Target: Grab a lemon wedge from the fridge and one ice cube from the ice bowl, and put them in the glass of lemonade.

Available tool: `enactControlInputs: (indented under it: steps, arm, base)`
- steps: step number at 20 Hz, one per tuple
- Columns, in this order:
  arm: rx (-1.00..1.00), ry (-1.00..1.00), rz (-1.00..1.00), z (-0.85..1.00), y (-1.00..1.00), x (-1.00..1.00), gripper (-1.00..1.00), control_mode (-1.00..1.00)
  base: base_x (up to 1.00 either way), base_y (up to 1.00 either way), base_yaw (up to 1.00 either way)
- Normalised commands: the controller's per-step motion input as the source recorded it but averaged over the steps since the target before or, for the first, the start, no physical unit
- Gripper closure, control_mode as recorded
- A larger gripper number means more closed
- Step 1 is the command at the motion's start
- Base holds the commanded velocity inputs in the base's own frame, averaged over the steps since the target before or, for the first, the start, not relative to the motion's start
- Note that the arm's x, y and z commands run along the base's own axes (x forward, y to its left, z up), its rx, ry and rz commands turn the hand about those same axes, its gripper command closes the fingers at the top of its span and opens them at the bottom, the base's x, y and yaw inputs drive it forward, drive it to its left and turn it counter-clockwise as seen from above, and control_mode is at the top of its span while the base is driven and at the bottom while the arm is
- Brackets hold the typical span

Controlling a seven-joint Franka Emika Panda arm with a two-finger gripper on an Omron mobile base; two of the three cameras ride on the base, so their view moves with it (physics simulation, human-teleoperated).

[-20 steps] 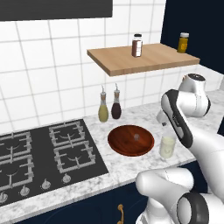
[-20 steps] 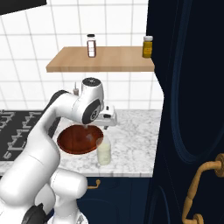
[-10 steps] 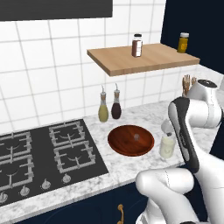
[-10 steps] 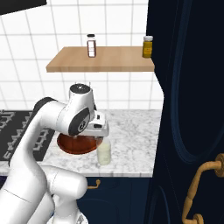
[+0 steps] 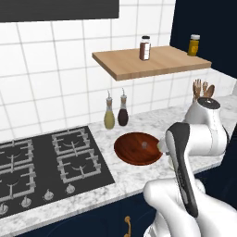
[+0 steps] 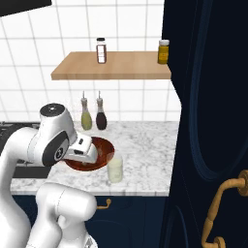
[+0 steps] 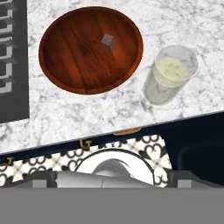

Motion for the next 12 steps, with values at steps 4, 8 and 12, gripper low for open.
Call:
enactControlInputs:
  steps: [4, 8, 12]
  arm:
    - [0.0, 0.0, 0.0, 0.0, 0.0, 0.0, -1.0, -1.0]
    - [0.0, 0.0, 0.0, 0.0, 0.0, -0.07, -1.0, 1.0]
    - [0.0, 0.0, 0.0, 0.0, 0.0, 0.0, -1.0, 1.0]
  base:
    - [0.0, 0.0, 0.0]
    - [-0.34, 0.09, 0.0]
    - [-1.0, 0.5, -0.34]
